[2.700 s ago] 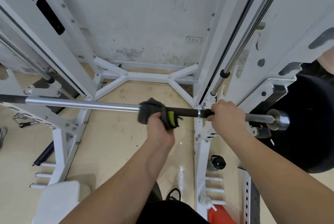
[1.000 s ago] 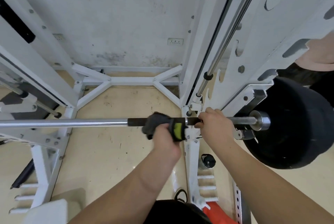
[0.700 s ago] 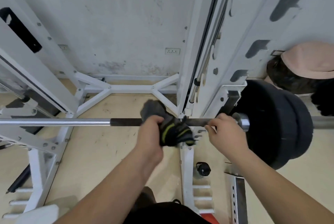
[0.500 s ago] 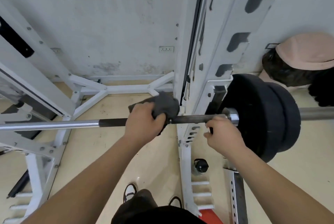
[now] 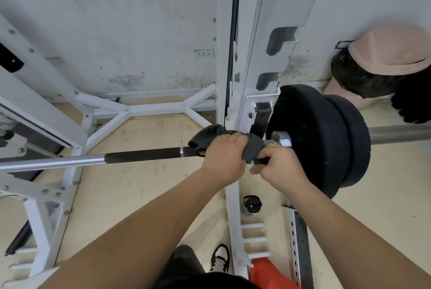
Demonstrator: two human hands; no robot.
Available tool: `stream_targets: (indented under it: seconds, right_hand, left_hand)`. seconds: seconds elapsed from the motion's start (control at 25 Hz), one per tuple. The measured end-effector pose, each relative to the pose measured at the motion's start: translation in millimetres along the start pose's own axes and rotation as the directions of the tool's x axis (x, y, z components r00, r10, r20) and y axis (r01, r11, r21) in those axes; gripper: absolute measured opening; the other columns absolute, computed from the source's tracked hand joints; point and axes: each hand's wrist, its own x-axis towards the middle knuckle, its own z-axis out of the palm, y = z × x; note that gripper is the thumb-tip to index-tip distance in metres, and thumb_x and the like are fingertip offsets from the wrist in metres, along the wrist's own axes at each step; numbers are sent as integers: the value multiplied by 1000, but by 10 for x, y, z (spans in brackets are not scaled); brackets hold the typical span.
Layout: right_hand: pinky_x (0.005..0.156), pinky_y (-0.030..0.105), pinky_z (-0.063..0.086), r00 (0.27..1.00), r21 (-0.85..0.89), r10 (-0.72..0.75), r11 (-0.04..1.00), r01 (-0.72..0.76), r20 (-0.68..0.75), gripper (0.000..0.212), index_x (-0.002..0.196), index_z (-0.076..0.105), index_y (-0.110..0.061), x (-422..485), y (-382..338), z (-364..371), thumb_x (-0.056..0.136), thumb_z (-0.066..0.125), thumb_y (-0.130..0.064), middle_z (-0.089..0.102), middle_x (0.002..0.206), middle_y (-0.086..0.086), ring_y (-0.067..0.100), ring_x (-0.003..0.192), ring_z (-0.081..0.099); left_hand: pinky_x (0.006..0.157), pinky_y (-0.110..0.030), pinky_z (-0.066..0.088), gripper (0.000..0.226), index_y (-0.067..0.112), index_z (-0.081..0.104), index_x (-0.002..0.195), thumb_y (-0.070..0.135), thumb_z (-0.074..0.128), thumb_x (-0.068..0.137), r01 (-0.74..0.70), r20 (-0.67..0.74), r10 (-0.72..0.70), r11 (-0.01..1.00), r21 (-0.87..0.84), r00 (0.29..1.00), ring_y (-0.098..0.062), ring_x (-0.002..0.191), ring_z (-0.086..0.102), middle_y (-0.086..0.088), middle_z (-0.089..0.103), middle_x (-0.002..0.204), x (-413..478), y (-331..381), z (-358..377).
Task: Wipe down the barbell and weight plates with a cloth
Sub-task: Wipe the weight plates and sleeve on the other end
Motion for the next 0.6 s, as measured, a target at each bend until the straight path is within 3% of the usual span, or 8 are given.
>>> stream_targets:
  seconds: [0.12, 0.24, 0.36, 0.44, 0.52, 0.6]
  right_hand:
    - [82, 34, 56, 999, -19, -25, 1000, 25, -29, 21, 89, 81, -12, -5, 29, 55, 71, 91, -12, 65, 92, -9, 17, 90, 63]
    - [85, 32, 56, 999, -3, 17, 1000, -17, -28, 25, 102, 80, -14, -16, 23, 71, 78, 87, -13, 65, 99, -9, 16, 93, 64]
    - [80, 33, 57, 999, -143, 24, 990, -17, 47, 15, 101, 78, -19, -15, -73, -14, 87, 80, -22, 67, 100, -8, 16, 92, 65]
    - [69, 32, 55, 996, -316, 11, 948, 19, 92, 14, 89, 76, -24, -39, -246, -145, 93, 71, -36, 68, 89, -8, 17, 83, 65]
    - [65, 31, 51, 991, -387, -124, 917, 98, -42, 23, 84, 74, -25, -83, -370, -320, 94, 65, -43, 64, 81, -8, 17, 79, 62]
    - [66, 36, 51, 868, -442, -385, 868, 226, -313, 21, 85, 76, -24, -154, -434, -587, 93, 66, -40, 63, 80, -5, 22, 81, 60]
  left_hand:
    - [102, -41, 46, 43, 19, 63, 128, 16, 64, 84, -58, -17, 59, 996, 62, 998, -27, 119, 62, 0, 67, 130, -125, -233, -104]
    - [109, -43, 43, 54, 29, 60, 135, 11, 66, 84, 33, -51, -24, 983, 178, 998, -20, 130, 57, 9, 59, 146, -508, -589, -238]
    - [93, -42, 51, 45, 22, 69, 115, 5, 71, 73, 167, -179, -135, 970, 177, 975, -27, 105, 70, 3, 74, 117, -495, -449, -114]
    - [84, -41, 50, 35, 18, 69, 103, 4, 67, 70, 236, -222, -220, 970, 51, 950, -30, 91, 70, -1, 75, 96, -229, -124, -2]
    - [87, -40, 48, 29, 17, 65, 100, 8, 62, 73, 193, -196, -193, 981, -20, 961, -29, 93, 67, -2, 73, 96, -78, 165, 64]
    - [93, -38, 48, 34, 15, 65, 106, 7, 63, 73, 95, -199, -102, 994, -47, 975, -28, 100, 66, -2, 72, 103, -116, 172, 125]
